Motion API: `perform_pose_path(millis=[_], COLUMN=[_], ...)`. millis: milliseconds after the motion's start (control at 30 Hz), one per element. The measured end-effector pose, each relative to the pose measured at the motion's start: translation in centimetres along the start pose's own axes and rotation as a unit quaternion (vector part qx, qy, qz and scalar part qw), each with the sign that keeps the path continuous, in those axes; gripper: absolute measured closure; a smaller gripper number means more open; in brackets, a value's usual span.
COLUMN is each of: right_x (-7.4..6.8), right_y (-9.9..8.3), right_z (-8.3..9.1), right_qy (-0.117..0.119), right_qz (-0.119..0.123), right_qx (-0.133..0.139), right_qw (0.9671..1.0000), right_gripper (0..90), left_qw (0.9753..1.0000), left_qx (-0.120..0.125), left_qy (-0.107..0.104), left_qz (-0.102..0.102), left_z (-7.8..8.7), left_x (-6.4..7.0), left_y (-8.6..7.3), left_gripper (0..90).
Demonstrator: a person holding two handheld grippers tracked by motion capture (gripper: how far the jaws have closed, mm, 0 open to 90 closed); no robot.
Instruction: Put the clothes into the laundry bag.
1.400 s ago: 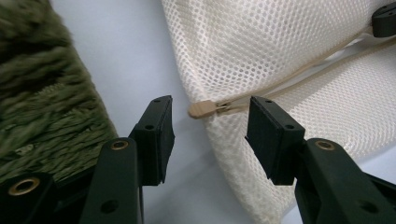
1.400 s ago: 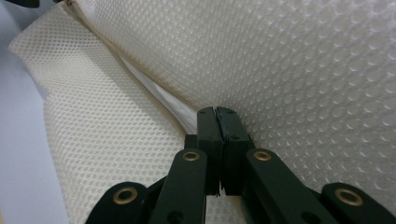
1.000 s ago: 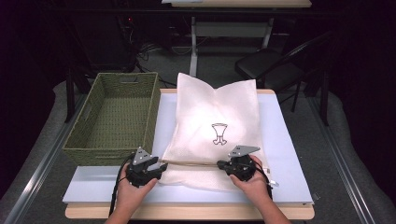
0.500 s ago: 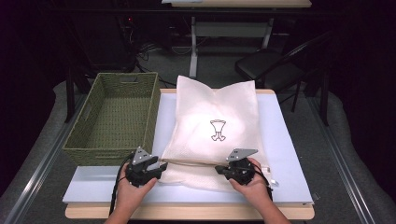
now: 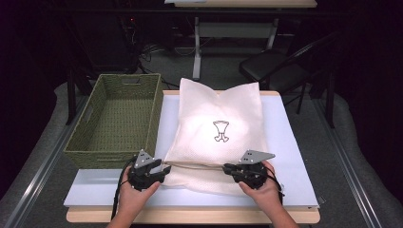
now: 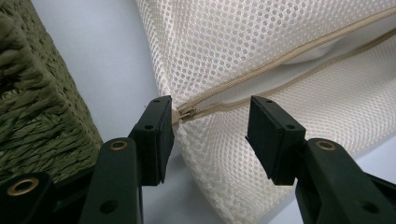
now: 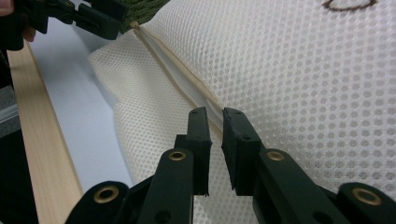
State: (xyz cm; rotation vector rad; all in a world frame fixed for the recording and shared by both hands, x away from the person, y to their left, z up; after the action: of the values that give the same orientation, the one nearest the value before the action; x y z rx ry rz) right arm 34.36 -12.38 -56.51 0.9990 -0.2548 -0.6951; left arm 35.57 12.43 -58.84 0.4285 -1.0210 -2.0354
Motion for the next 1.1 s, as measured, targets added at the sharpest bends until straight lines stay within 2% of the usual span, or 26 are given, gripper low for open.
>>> perform_pose_path(millis=[100,200,267,467,600,700,800,933,1100], right_x=[-0.2,-0.1,0.1,0.4,0.7,1.1,1.4,1.4,1.1], right_y=[0.4,0.9,1.1,1.2,0.7,0.3,0.0,-0.1,0.2], right_z=[0.3,0.4,0.3,-0.1,-1.0,-1.8,-2.3,-2.3,-1.7], right_qy=[-0.003,-0.010,-0.012,-0.022,-0.033,-0.050,-0.066,-0.055,-0.036], right_qz=[0.006,0.017,0.015,0.024,0.042,0.054,0.064,0.052,0.033], right_qx=[0.011,0.023,0.025,0.021,0.004,-0.012,-0.031,-0.034,-0.019], right_qw=[0.9999,0.9995,0.9995,0.9993,0.9986,0.9972,0.9953,0.9966,0.9986], right_gripper=[80.5,75.3,73.9,69.0,67.5,72.6,89.0,90.0,90.0], left_qw=[1.0000,1.0000,1.0000,1.0000,1.0000,1.0000,1.0000,1.0000,1.0000], left_qx=[0.001,0.000,0.000,0.000,-0.001,-0.001,-0.002,-0.002,0.000], left_qy=[-0.001,-0.001,-0.003,-0.002,-0.004,-0.005,-0.005,-0.004,-0.004], left_qz=[0.000,-0.002,0.000,0.000,0.002,0.004,0.007,0.007,0.009], left_z=[0.0,0.0,0.0,0.0,-0.1,-0.1,-0.1,-0.1,-0.1], left_x=[0.1,0.1,0.1,0.1,0.1,0.1,0.1,0.0,0.0], left_y=[0.0,0.0,0.0,0.0,0.0,-0.1,-0.1,-0.1,-0.1], left_gripper=[50.1,50.2,50.1,50.1,50.0,50.0,49.9,49.9,49.9])
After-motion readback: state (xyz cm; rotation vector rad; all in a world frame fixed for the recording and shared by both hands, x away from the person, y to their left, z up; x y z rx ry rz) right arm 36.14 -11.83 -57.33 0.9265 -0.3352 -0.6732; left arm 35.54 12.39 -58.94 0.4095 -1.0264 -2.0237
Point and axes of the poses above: each handheld gripper's, and its own axes: z roughly backward along the jaws, y roughly out of its top, x roughly to its right, the point moved 9 cm from there along -z, roughly forward along the jaws, and after that the axes turned 2 degrees about -z, right-handed, at the moved point
